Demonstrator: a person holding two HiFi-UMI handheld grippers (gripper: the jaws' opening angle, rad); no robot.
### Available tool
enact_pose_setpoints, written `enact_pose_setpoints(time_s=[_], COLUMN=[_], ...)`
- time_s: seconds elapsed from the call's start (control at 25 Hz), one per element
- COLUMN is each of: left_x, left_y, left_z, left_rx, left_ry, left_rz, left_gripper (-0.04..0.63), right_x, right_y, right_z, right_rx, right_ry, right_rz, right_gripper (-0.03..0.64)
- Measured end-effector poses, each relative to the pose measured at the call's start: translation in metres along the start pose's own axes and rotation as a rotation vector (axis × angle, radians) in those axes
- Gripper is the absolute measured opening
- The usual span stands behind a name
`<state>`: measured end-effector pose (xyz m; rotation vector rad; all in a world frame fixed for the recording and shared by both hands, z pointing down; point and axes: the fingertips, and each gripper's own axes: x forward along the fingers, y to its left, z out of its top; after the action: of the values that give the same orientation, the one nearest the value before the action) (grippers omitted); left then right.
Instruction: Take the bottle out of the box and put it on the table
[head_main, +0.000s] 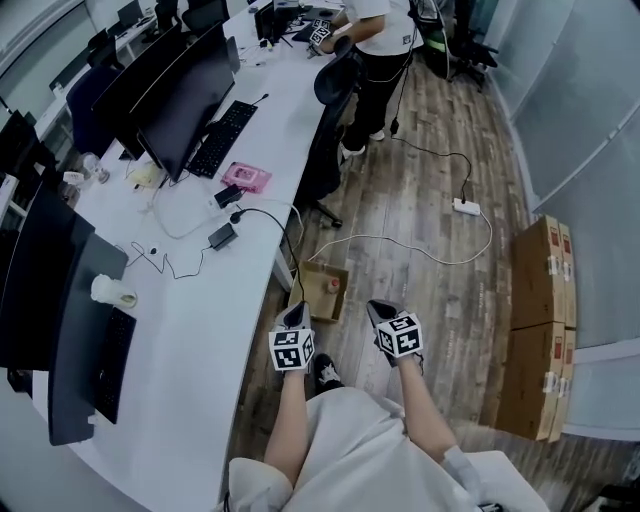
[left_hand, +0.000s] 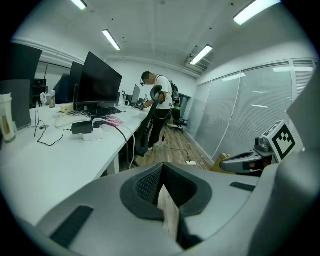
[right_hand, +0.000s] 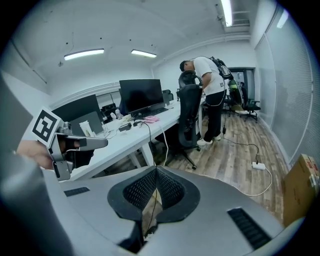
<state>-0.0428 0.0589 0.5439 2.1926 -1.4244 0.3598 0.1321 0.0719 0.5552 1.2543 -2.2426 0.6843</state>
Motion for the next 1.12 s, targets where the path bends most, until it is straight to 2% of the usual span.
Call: enact_pose_setpoints(time_s=[0.28,0.64,0.84,1.12], left_x=[0.029,0.04,0.041,0.042], left_y=[0.03,0.042,0.058,0.086], left_z=[0.019,0.019,0.017,0.024], left_rx=[0.011,-0.003,0.006,-0.032], left_ry=[-0.001,0.004,0.002,-0.004], left_rz=[-0.026,-0.058,-0.027,0.072], left_gripper=[0.014,0.014,0.014,0.014], right_x=[0.03,0.054,0.088,0.133], right_y=[-0.005,-0.002,0.005,0.011], right_z=[0.021,0.029,0.039,0.063], right_rx=[0.001,-0.029,-0.052,-0.099], right_ry=[0.0,0.03,0.044,0.062], right_rz=[-0.032,-0.04,0.005,0.1], right_gripper=[0.039,0.04,0.04,0.041])
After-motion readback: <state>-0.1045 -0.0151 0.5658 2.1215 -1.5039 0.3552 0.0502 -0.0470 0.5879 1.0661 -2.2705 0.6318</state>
